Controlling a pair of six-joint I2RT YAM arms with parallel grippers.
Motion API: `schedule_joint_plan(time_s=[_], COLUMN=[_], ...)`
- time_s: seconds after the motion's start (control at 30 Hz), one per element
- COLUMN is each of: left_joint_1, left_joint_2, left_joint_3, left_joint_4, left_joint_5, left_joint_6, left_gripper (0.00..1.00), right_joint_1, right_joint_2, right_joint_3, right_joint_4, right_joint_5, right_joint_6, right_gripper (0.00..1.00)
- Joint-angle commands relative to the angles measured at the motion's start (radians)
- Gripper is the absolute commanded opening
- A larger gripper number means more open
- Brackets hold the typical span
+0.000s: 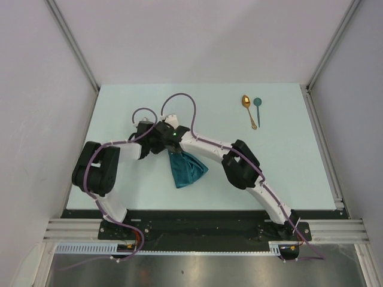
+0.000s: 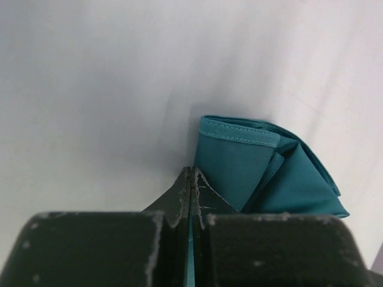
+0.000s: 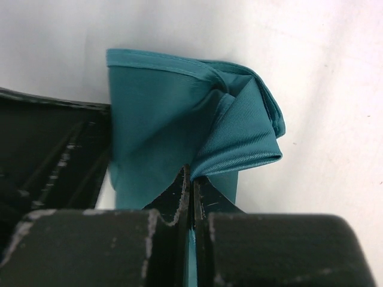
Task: Fold the napkin into a case and place the utensils inside
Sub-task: Fold the 2/3-rectangle-folded napkin at the center of the board.
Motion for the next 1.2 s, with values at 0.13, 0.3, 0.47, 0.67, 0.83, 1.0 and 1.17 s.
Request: schedule_joint_plan(time_s=[0.13,0.3,0.47,0.67,0.83,1.0,1.17], left_joint_1=[-0.020,-0.021,-0.018,0.017,0.051,0.136,0.248], left_joint_2=[0.045,0.029,-0.039,-0.172,-0.319,-0.422,-0.482], left_joint_3=[-0.051,-0.058,-0.077,-0.141,-0.186,-0.200,-0.167], left_joint_4=[0.133,0.119,0.090,0.064,-0.003,-0.107,-0.215], left_joint_5=[0.071,0.062,0.062,0.074,0.068,0.080,0.155], left_joint_6=[-0.056,-0.060,-0.077,-0.094,-0.097,-0.099,-0.089], left_gripper=[0.00,0.00,0.00,0.00,0.02,0.05,0.05], right_joint_1=[0.071,0.121,0.123,0.108,0.095,0.092,0.117], right_joint_2=[0.104,0.121,0.020,-0.143,-0.132,-0.066,0.014], right_joint_3=[0.171,0.151,-0.023,-0.323,-0.324,-0.180,-0.036], right_joint_4=[-0.120,-0.080,0.041,0.354,0.353,0.192,0.075], right_joint_5=[0.236,0.391,0.426,0.338,0.333,0.321,0.393], right_joint_6=[0.112,0.066,0.063,-0.050,-0.090,-0.054,-0.047], right_gripper=[0.00,0.01,0.00,0.00,0.00,0.00,0.00])
